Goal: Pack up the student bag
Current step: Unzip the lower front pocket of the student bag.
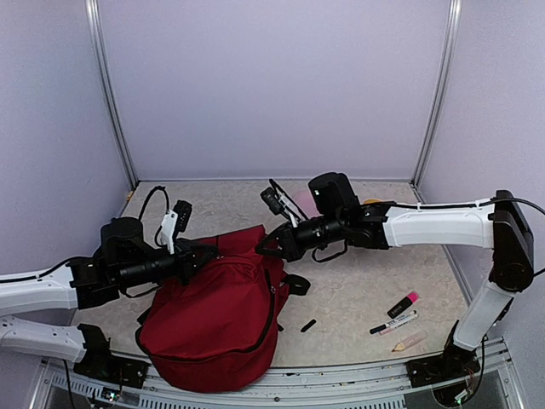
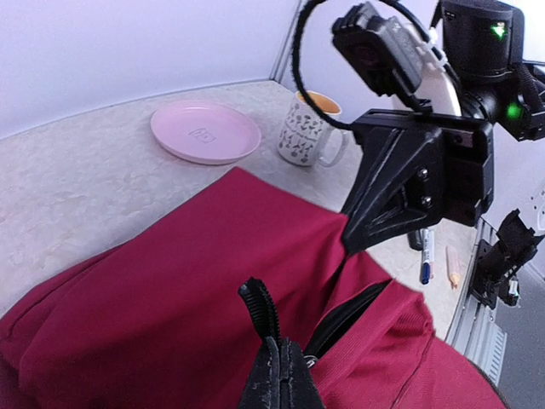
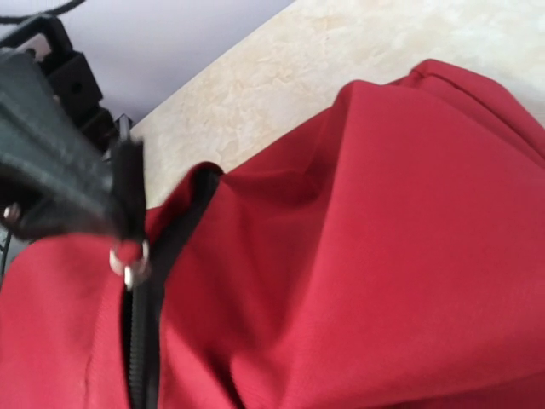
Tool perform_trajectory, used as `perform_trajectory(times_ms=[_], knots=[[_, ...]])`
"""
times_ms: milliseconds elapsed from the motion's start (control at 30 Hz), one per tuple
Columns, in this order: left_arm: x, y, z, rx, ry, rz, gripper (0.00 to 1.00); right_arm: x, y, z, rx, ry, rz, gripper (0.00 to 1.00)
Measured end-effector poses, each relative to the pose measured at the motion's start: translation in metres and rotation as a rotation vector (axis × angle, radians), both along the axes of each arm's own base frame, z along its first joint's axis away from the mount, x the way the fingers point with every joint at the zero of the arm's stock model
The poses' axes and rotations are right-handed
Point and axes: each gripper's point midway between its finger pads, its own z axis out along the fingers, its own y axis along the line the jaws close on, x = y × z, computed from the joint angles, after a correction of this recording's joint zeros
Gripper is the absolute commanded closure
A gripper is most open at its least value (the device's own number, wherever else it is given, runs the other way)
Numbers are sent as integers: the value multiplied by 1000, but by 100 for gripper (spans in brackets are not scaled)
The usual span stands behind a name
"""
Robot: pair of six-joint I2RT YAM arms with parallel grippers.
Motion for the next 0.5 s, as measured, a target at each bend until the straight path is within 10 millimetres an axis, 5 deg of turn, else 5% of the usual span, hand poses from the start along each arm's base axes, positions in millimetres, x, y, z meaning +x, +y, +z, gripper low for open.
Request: perform_trajectory(times_ms=[233, 500], knots=[[6, 37, -18, 14, 62, 137, 100, 12, -23, -1, -22, -5, -69, 100], [16, 61, -37, 17, 124, 246, 100, 24, -75, -7, -71, -6, -187, 100]])
